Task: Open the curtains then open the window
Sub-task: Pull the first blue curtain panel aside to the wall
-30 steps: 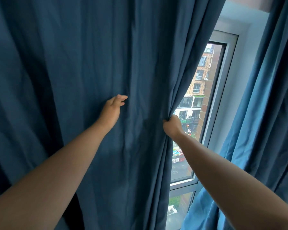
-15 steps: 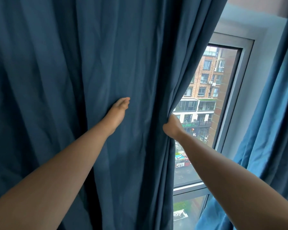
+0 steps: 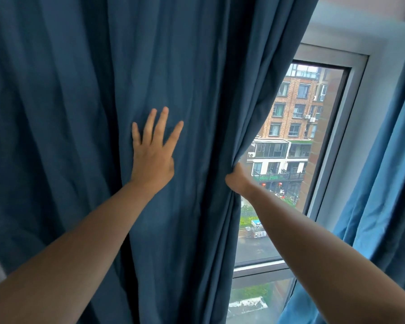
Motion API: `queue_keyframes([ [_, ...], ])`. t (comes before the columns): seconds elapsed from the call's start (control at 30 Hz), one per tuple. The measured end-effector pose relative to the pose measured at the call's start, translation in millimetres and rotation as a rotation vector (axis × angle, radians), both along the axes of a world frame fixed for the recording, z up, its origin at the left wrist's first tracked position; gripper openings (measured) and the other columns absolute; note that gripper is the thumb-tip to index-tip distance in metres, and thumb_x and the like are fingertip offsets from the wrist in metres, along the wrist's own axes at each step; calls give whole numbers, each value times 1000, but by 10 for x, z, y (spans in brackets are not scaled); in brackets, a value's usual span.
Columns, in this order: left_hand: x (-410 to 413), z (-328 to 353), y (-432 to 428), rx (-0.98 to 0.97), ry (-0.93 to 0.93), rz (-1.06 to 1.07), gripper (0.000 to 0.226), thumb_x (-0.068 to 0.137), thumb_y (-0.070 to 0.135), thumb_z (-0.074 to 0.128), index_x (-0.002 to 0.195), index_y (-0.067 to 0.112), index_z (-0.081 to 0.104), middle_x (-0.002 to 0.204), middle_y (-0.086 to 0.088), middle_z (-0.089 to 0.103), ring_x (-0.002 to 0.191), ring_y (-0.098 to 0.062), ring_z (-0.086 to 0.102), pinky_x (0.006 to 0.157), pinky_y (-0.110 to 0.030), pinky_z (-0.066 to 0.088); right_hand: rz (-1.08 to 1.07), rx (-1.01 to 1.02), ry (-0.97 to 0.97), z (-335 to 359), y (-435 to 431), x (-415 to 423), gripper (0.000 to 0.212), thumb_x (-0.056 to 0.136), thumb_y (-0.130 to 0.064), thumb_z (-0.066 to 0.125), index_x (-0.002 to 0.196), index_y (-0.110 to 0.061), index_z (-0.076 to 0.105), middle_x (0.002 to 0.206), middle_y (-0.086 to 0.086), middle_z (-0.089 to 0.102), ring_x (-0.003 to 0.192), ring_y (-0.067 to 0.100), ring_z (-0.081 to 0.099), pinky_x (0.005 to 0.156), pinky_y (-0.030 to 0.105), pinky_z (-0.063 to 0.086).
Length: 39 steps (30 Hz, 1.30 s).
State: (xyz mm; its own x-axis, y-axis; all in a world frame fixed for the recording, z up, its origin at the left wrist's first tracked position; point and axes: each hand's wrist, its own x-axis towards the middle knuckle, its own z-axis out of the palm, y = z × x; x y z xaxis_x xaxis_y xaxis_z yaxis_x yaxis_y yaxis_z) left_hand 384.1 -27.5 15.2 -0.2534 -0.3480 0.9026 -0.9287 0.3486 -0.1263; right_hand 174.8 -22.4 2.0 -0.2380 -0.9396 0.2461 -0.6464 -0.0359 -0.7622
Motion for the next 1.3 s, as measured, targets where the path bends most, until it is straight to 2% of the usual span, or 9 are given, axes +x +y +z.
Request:
queue_keyframes([
  [0.23, -87, 240, 27, 50, 420, 99, 94, 77, 6, 58, 147, 25, -2, 157, -18, 0, 144, -38, 3, 107, -66, 14, -50, -31, -13, -52, -30, -40, 40, 79, 2, 43, 117, 1, 53, 106, 12, 59, 85, 28, 54, 68, 31, 42],
  [0.37, -110, 123, 42, 276, 783, -286, 98, 83, 17, 60, 145, 30, -15, 159, -3, 6, 129, -15, 40, 88, -26, 46, -41, -26, -133, -54, -19, -71, 36, 84, -8, 48, 119, -3, 54, 103, 10, 59, 85, 25, 54, 73, 30, 41],
  [0.47, -75, 14, 10, 466, 901, -340, 81, 86, 20, 58, 147, 28, 5, 144, 0, 41, 99, -10, 54, 74, -23, 42, 3, -36, -345, -47, 6, -105, 34, 92, -18, 51, 124, -8, 52, 112, 8, 59, 98, 24, 54, 88, 29, 41],
  [0.57, -14, -23, -88, 632, 901, -387, 49, 86, 12, 55, 133, 13, 40, 124, -6, 57, 110, -25, 58, 80, -26, 42, 11, -8, -555, -56, 37, -149, 34, 92, -14, 52, 126, -9, 52, 116, 10, 60, 107, 27, 57, 101, 40, 43],
  [0.63, 9, -53, -91, 642, 924, -422, 64, 84, 8, 54, 142, 17, 28, 137, -6, 47, 121, -24, 50, 90, -28, 42, 20, 42, -671, -59, 64, -182, 33, 91, -11, 52, 124, -4, 53, 110, 10, 62, 106, 28, 59, 99, 43, 45],
  [0.8, -94, -184, 5, -83, 106, -306, 77, 71, -15, 43, 140, 14, 25, 147, -18, 23, 137, -34, 24, 114, -47, 23, 37, 70, -869, -69, 219, -251, 21, 90, -11, 48, 107, -4, 59, 87, 9, 66, 79, 24, 62, 73, 36, 50],
  [0.9, -251, -278, -85, 102, -227, -426, 79, 71, -13, 48, 143, 12, 27, 154, -13, 20, 142, -28, 19, 114, -45, 28, 58, 38, -927, -38, 325, -315, 31, 73, -14, 51, 101, -6, 62, 83, 10, 66, 77, 26, 62, 70, 33, 51],
  [1.1, -427, -243, -252, 792, 609, -549, 91, 83, 22, 65, 148, 12, 3, 158, -7, 9, 145, -18, 11, 117, -28, 12, 10, -6, -989, -16, 451, -468, 31, 50, -12, 41, 75, -9, 58, 63, 4, 62, 65, 25, 57, 62, 28, 47],
  [1.3, -650, -198, -373, 1046, 946, -770, 67, 81, 21, 68, 138, 5, 35, 130, -12, 52, 115, -21, 54, 93, -24, 45, 13, -5, -927, -17, 473, -526, 29, 50, -13, 42, 73, -9, 59, 59, 3, 61, 57, 23, 58, 59, 25, 48],
])
